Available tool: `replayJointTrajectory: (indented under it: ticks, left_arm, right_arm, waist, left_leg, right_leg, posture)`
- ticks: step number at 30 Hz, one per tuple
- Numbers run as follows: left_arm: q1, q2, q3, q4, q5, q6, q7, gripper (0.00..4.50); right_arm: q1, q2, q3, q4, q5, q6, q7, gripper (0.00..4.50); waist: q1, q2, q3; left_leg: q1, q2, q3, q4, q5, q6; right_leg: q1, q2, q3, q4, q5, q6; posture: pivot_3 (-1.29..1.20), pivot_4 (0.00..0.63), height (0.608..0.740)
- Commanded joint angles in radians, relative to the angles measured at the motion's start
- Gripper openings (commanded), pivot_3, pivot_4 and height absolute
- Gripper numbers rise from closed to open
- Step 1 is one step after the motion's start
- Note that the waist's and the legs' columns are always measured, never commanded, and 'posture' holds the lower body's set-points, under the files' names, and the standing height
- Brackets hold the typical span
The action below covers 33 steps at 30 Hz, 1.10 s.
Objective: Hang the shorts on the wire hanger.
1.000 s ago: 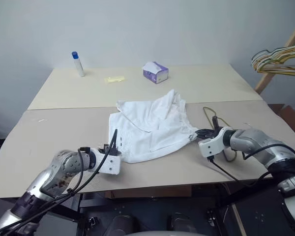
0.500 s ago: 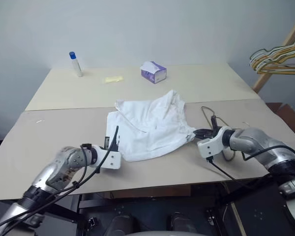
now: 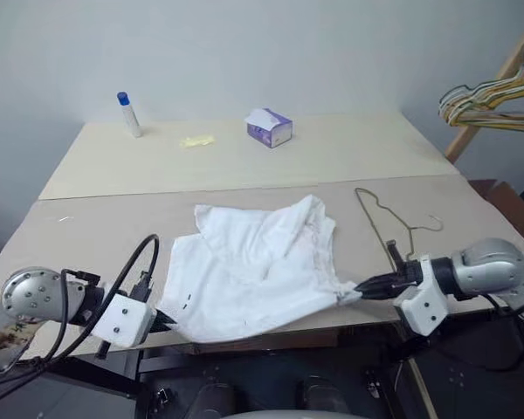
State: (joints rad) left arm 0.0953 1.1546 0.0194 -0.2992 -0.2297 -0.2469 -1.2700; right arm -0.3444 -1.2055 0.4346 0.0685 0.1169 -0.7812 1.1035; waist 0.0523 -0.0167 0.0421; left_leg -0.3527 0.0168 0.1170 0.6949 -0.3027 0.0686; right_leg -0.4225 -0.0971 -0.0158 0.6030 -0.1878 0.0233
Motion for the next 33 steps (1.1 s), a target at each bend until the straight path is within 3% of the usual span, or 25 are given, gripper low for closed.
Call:
replayJointTrajectory:
  ticks: [1,5,10,14,18,20,22,25,29,33]
  left_arm:
    - [-0.14,-0.117,-0.011,0.024,0.075,0.066,0.162,0.02]
    - [-0.416,-0.244,-0.057,0.179,0.187,0.153,0.284,0.02]
    - [-0.864,-0.408,-0.113,0.557,0.429,0.22,0.607,0.02]
    - [-1.205,-0.498,-0.131,0.931,0.569,0.156,0.956,0.02]
    - [-1.501,-0.529,-0.141,1.227,0.677,0.032,1.402,0.02]
    - [-1.581,-0.526,-0.143,1.293,0.706,-0.049,1.563,0.02]
    - [-1.607,-0.51,-0.162,1.318,0.74,-0.157,1.685,0.02]
    - [-1.568,-0.495,-0.171,1.307,0.731,-0.331,1.692,0.02]
    - [-1.396,-0.468,-0.191,1.206,0.647,-0.555,1.467,0.02]
    - [-1.132,-0.439,-0.194,0.994,0.482,-0.603,1.199,0.02]
  right_arm:
    - [-0.067,0.038,-0.038,-0.045,0.12,0.205,0.099,0.0]
    - [-0.264,0.177,-0.091,0.069,0.133,0.412,0.114,0.0]
    - [-0.628,0.386,-0.11,0.494,-0.16,0.375,-0.18,0.0]
    - [-0.884,0.478,-0.068,0.817,-0.44,0.345,-0.652,0.0]
    - [-1.078,0.558,-0.071,1.003,-0.613,0.322,-1.244,0.0]
    - [-1.129,0.564,-0.069,1.042,-0.68,0.27,-1.484,0.0]
    - [-1.152,0.559,-0.066,1.074,-0.726,0.228,-1.648,0.0]
    - [-1.138,0.546,-0.06,1.116,-0.746,0.16,-1.699,0.0]
    - [-1.044,0.522,-0.03,1.145,-0.756,0.017,-1.575,0.0]
    - [-0.914,0.494,0.021,1.138,-0.777,-0.14,-1.414,0.0]
  waist:
    - [0.013,0.0,0.0]
    - [0.02,-0.001,0.0]
    - [0.026,-0.002,-0.001]
    - [0.035,-0.003,-0.001]
    - [0.042,-0.003,-0.002]
    - [0.043,-0.003,-0.002]
    - [0.04,-0.003,-0.002]
    - [0.037,-0.003,-0.002]
    - [0.012,-0.002,-0.002]
    - [-0.024,-0.002,-0.002]
  left_leg:
    - [0.0,0.0,0.0,0.001,0.0,0.0]
    - [0.0,0.0,0.0,0.004,0.003,-0.003]
    - [-0.001,-0.002,0.0,0.004,0.006,-0.007]
    - [-0.009,-0.004,0.002,0.0,0.013,-0.019]
    - [-0.039,-0.006,0.001,-0.004,0.016,-0.025]
    - [-0.043,-0.006,0.001,-0.011,0.018,-0.028]
    - [-0.046,-0.007,-0.001,-0.02,0.018,-0.031]
    - [-0.038,-0.006,-0.002,-0.031,0.017,-0.035]
    - [-0.027,-0.005,-0.002,-0.034,0.018,-0.035]
    - [-0.014,-0.004,-0.003,-0.033,0.019,-0.034]
  right_leg:
    - [0.0,0.0,0.0,0.001,0.0,0.0]
    - [0.0,0.004,0.0,0.004,0.003,0.001]
    - [-0.001,0.006,-0.001,0.006,0.011,0.0]
    - [-0.009,0.007,-0.004,0.008,0.011,0.0]
    - [-0.041,0.007,-0.005,0.009,0.011,-0.001]
    - [-0.047,0.007,-0.012,0.007,0.011,-0.002]
    - [-0.051,0.005,-0.023,0.003,0.009,-0.005]
    - [-0.045,0.005,-0.034,-0.003,0.008,-0.005]
    - [-0.024,0.005,-0.042,-0.018,0.007,-0.007]
    - [-0.007,0.005,-0.044,-0.023,0.009,-0.007]
  posture:
    - [0.18,0.0,0.74]
    - [0.18,0.0,0.74]
    - [0.17,0.0,0.74]
    - [0.18,0.0,0.74]
    - [0.18,0.0,0.74]
    - [0.18,0.0,0.74]
    - [0.18,0.0,0.74]
    - [0.18,0.0,0.74]
    - [0.18,0.0,0.74]
    - [0.18,0.0,0.74]
